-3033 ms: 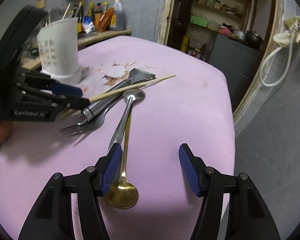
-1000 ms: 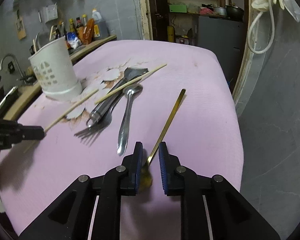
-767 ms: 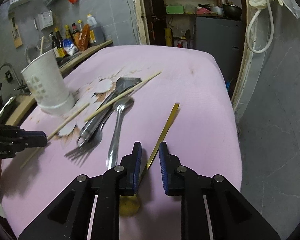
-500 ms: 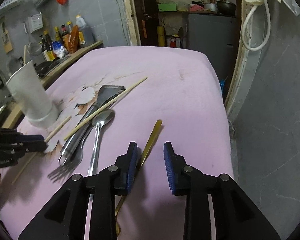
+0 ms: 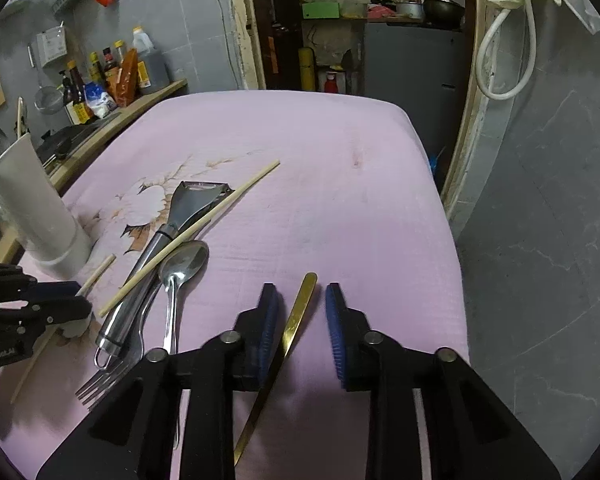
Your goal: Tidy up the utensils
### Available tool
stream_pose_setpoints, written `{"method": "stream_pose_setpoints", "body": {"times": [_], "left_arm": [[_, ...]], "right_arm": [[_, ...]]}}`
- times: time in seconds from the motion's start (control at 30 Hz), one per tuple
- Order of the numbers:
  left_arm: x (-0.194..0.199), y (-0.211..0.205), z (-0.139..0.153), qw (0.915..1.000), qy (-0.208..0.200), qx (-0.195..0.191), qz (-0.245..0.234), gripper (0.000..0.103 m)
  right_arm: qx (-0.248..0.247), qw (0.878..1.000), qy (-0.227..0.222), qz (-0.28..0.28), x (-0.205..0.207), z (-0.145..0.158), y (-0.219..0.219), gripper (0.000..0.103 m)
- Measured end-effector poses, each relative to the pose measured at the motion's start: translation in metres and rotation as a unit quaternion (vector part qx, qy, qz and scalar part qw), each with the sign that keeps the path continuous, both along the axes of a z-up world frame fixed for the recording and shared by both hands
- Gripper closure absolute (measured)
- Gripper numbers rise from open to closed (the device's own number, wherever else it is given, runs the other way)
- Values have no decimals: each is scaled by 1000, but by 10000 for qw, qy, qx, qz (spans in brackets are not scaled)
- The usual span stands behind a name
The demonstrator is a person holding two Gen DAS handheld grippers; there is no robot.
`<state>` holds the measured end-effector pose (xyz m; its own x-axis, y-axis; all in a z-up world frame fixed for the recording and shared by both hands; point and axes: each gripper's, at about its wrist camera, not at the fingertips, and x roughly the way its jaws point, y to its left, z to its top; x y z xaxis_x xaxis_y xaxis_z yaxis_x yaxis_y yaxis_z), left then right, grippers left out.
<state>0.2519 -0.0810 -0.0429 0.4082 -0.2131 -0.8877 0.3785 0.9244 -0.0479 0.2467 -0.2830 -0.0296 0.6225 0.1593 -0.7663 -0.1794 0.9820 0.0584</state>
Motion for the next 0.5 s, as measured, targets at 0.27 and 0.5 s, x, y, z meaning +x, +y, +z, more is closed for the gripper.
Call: {"method": "stream_pose_setpoints", "body": {"times": [0.27, 0.5], "left_arm": [[4, -1, -1, 9998, -57, -187, 99, 100], [-5, 4, 0, 9987, -221, -414, 214, 101]], "right_arm": [[-28, 10000, -25, -65, 2, 1, 1, 93], [97, 9999, -90, -105, -1, 2, -2, 94]]}}
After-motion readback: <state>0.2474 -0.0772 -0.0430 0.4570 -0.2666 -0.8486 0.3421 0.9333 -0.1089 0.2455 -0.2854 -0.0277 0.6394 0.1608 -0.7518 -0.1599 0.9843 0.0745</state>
